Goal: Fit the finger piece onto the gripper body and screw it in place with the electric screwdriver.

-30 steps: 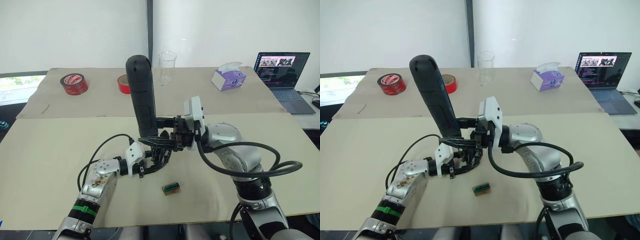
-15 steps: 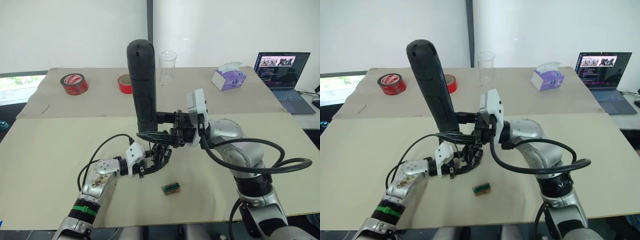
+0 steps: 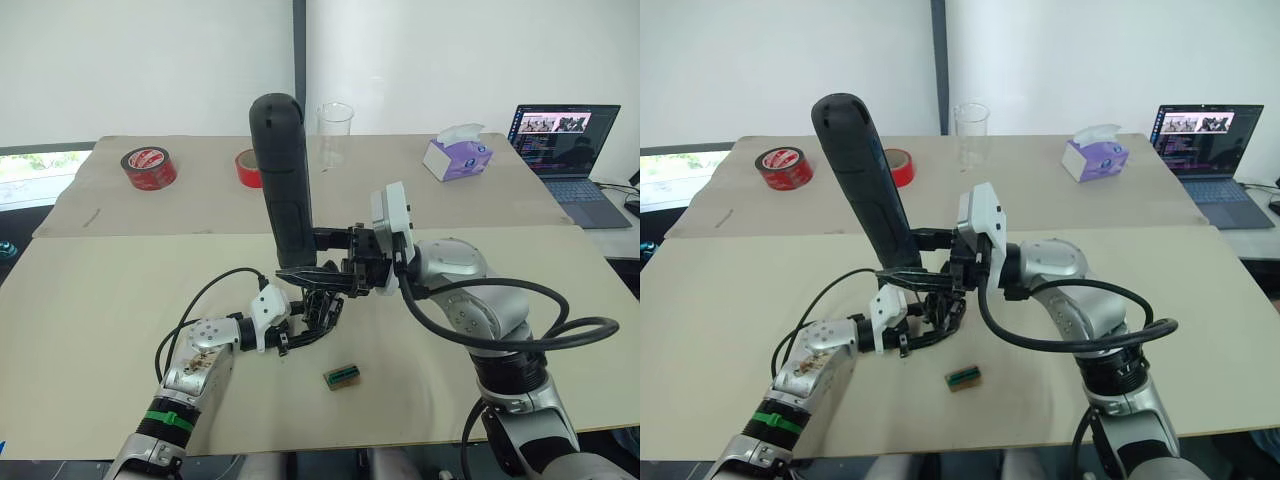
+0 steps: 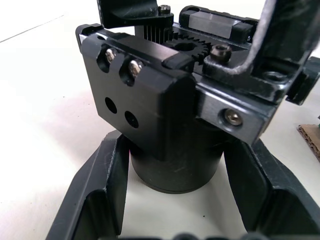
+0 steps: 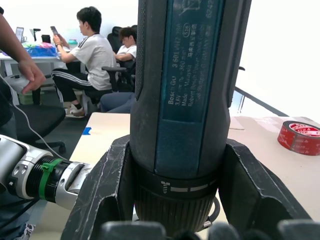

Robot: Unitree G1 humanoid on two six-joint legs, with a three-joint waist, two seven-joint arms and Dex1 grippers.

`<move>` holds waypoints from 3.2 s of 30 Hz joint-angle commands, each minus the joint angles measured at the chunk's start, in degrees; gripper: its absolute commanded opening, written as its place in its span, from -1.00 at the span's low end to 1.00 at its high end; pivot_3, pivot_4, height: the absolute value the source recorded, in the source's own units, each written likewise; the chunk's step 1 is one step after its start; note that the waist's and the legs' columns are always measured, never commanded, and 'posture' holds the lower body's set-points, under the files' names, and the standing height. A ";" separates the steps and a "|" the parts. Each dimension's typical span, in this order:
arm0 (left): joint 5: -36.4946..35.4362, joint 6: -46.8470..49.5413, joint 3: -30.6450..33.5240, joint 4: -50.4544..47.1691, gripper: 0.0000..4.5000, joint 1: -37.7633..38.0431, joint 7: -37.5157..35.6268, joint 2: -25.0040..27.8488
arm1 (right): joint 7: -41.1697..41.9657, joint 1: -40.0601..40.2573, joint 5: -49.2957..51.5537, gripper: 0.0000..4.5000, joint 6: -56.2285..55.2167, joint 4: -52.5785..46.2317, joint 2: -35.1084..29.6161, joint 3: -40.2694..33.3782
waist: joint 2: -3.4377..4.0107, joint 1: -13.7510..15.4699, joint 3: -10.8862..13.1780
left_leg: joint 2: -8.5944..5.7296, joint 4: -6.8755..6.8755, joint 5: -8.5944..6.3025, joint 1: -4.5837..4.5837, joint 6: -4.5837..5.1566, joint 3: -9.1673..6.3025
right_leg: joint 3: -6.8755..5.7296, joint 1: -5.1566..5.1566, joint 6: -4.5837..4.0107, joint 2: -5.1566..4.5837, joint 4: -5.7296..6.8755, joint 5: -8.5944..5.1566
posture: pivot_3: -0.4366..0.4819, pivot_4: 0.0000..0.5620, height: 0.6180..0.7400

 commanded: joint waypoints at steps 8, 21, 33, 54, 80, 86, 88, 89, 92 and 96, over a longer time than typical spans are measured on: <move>1.49 2.35 -2.41 1.94 0.00 1.69 -0.78 0.57 | 0.34 0.09 -0.70 -0.14 -3.11 -1.08 0.60 -0.74 | 0.00 0.00 0.00 | 0.00 0.00 0.00 0.00 0.00 0.00 | 0.00 0.00 -0.01 0.00 0.00 0.00 | -0.05 -0.47 1.00; 1.50 2.44 -2.42 1.62 0.00 2.14 -0.71 0.69 | 0.62 1.13 -1.52 -0.14 -3.84 -0.94 0.95 -0.35 | 0.00 -0.02 0.00 | 0.00 -0.01 0.00 0.00 0.00 0.00 | -0.06 0.00 -0.02 -0.06 -0.01 -0.02 | -0.05 -0.47 1.00; 1.48 2.46 -2.38 1.60 0.00 2.11 -0.67 0.72 | 0.74 1.85 -2.69 -0.14 -5.86 0.28 1.31 -0.13 | 0.00 -0.02 0.00 | 0.00 -0.01 0.00 0.00 0.00 -0.01 | -0.07 0.00 -0.03 -0.06 -0.01 -0.02 | -0.05 -0.47 1.00; 1.48 2.36 -2.43 2.16 0.00 1.83 -0.69 0.52 | 0.56 1.79 -0.80 -0.14 -4.52 -0.27 2.20 -0.63 | 0.00 -0.02 0.00 | 0.00 -0.03 0.00 0.00 0.00 -0.01 | -0.08 -0.01 -0.04 -0.10 -0.01 -0.02 | -0.05 -0.47 1.00; 1.53 2.24 -2.42 2.25 0.00 1.96 -0.81 0.71 | -0.11 3.24 -2.83 -0.14 -4.89 1.32 2.05 0.12 | 0.00 -0.03 0.00 | -0.01 -0.04 0.00 0.01 0.00 -0.01 | -0.10 -0.01 -0.05 -0.16 -0.02 -0.03 | -0.05 -0.47 1.00; 1.62 2.13 -2.51 2.51 0.00 1.68 -0.84 0.62 | -1.79 3.28 -2.79 -0.14 -2.24 2.14 1.77 0.55 | 0.01 -0.02 0.00 | 0.00 -0.04 0.00 0.02 -0.01 -0.02 | -0.11 0.00 -0.08 -0.18 -0.01 -0.05 | -0.05 -0.47 1.00; 1.61 2.12 -2.57 2.50 0.00 1.60 -0.95 0.66 | -1.88 3.15 -3.22 -0.14 -2.08 2.27 1.59 1.14 | 0.01 -0.01 -0.01 | -0.01 -0.04 0.00 0.03 -0.01 -0.02 | -0.10 0.01 -0.08 -0.19 -0.01 -0.05 | -0.05 -0.47 1.00; 1.60 2.15 -2.57 2.48 0.00 1.54 -1.01 0.70 | -1.92 3.12 -3.41 -0.14 -2.01 2.36 1.53 1.41 | 0.01 -0.01 -0.01 | 0.00 -0.04 0.00 0.03 -0.01 -0.02 | -0.10 0.01 -0.08 -0.19 -0.02 -0.05 | -0.05 -0.47 1.00; 1.55 2.25 -2.54 2.35 0.00 1.46 -1.12 0.86 | -2.47 3.52 -4.67 -0.14 -2.34 3.01 1.30 2.25 | 0.02 -0.02 -0.02 | 0.00 -0.04 0.00 0.04 0.00 -0.03 | -0.10 0.02 -0.09 -0.19 -0.01 -0.05 | -0.05 -0.47 1.00; 1.36 2.98 -2.53 1.83 0.00 1.55 -1.37 1.41 | -2.66 4.48 -6.10 -0.14 -3.60 3.89 1.03 3.15 | 0.05 -0.07 -0.05 | 0.00 -0.05 0.00 0.08 -0.01 -0.03 | -0.10 0.04 -0.08 -0.19 -0.01 -0.06 | -0.05 -0.47 1.00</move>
